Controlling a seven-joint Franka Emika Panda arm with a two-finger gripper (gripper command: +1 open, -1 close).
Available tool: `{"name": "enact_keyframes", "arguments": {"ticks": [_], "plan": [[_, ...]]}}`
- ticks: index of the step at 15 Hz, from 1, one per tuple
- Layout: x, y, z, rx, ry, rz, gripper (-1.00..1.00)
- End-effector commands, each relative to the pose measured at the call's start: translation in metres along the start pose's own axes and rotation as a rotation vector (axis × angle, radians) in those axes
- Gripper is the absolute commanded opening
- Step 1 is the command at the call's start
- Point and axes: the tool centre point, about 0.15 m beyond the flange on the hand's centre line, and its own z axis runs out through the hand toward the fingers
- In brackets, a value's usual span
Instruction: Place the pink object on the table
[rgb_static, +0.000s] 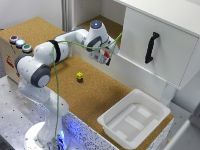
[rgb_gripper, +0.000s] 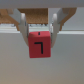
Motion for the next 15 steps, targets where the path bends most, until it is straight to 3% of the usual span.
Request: {"name": "enact_keyframes", "arguments": {"ticks": [1, 8, 13, 15], "plan": [[-0.051, 0.020, 0.006, 0.050, 0.057, -0.068, -1.00], [-0.095, 0.048, 0.055, -0.004, -0.041, -0.054, -1.00], [-0.117, 0.075, 0.080, -0.039, -0.001, 0.023, -1.00], [-0.124, 0.083, 0.088, -0.024, 0.016, 0.090, -1.00]]}}
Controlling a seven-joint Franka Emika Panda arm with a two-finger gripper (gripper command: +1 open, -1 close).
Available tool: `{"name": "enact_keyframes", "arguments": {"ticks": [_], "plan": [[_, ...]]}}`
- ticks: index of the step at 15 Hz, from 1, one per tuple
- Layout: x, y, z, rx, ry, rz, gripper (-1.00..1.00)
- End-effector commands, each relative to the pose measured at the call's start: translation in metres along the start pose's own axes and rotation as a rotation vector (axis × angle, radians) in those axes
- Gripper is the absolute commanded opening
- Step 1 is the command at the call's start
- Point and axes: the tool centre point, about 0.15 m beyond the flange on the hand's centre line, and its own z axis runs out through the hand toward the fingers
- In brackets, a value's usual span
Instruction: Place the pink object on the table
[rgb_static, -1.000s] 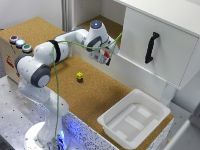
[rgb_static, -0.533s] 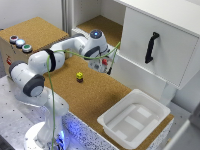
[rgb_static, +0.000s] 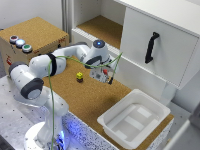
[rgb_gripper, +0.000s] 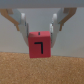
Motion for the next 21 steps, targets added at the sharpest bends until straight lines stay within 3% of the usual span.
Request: {"name": "enact_keyframes", "arguments": {"ticks": [1, 5, 9, 12, 21], "plan": [[-0.026, 0.027, 0.041, -0.011, 0.101, 0.100, -1.00], [-0.044, 0.023, 0.069, -0.011, 0.110, 0.148, -1.00], [-0.057, 0.011, 0.094, 0.046, 0.096, 0.130, -1.00], [-0.062, 0.018, 0.116, -0.007, 0.072, 0.150, -1.00], [-0.067, 0.054, 0.153, -0.069, -0.004, 0.212, -1.00]]}}
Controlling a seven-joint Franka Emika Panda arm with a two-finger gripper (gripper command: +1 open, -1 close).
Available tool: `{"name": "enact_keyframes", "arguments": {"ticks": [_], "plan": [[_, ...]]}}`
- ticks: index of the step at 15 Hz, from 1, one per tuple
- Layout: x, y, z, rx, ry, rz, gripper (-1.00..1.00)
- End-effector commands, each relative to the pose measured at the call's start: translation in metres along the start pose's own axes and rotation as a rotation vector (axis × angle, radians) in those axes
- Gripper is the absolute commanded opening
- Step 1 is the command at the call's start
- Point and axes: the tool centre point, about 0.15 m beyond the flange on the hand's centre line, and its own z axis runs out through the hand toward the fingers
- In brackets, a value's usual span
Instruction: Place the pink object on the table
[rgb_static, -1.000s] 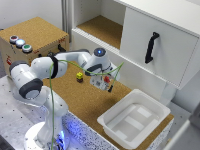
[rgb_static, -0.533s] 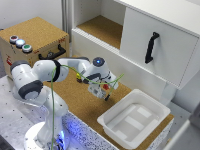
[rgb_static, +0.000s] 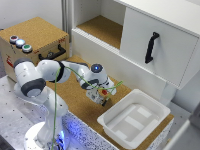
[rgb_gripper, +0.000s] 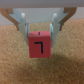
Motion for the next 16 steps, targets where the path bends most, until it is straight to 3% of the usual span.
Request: {"name": "enact_keyframes", "arguments": {"ticks": [1, 2, 5, 8, 16], "plan": [[0.014, 0.024, 0.033, -0.020, -0.005, 0.030, -1.00], [0.020, 0.023, 0.020, 0.010, 0.025, 0.034, 1.00], [0.022, 0.017, -0.014, 0.078, 0.078, -0.007, 1.00], [0.017, 0.021, -0.029, 0.138, 0.038, -0.006, 1.00], [0.028, 0.009, -0.071, 0.189, 0.033, -0.012, 1.00]]}}
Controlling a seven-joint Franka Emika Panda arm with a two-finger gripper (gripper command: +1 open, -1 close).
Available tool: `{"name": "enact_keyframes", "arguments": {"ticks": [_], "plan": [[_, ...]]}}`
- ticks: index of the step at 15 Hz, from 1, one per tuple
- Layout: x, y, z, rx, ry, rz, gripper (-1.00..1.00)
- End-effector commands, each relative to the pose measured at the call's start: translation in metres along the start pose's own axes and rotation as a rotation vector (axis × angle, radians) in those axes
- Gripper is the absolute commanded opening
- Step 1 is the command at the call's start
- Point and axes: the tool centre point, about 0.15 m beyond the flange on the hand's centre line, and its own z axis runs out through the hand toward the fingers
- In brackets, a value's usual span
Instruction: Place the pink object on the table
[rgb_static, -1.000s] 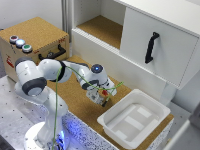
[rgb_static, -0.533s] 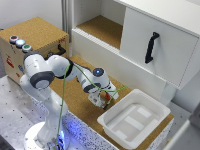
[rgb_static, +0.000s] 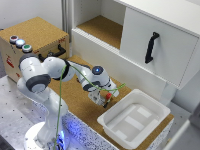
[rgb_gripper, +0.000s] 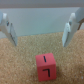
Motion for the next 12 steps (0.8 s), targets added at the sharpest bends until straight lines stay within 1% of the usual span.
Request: {"name": "enact_keyframes", "arguments": {"ticks": [1, 3, 4, 5, 7, 9, 10, 11, 12], "plan": [[0.009, 0.000, -0.039, 0.182, -0.039, -0.024, 1.00], [0.015, -0.009, -0.055, 0.214, -0.031, -0.018, 1.00], [0.018, -0.015, -0.062, 0.205, -0.028, -0.031, 1.00], [0.024, -0.021, -0.069, 0.181, -0.016, -0.031, 1.00], [0.037, -0.029, -0.081, 0.129, -0.028, 0.025, 1.00], [0.044, -0.047, -0.091, 0.091, -0.066, 0.030, 1.00], [0.045, -0.056, -0.095, 0.060, -0.098, 0.036, 1.00], [0.045, -0.062, -0.099, 0.052, -0.125, 0.049, 1.00], [0.044, -0.069, -0.104, 0.041, -0.138, 0.040, 1.00]]}}
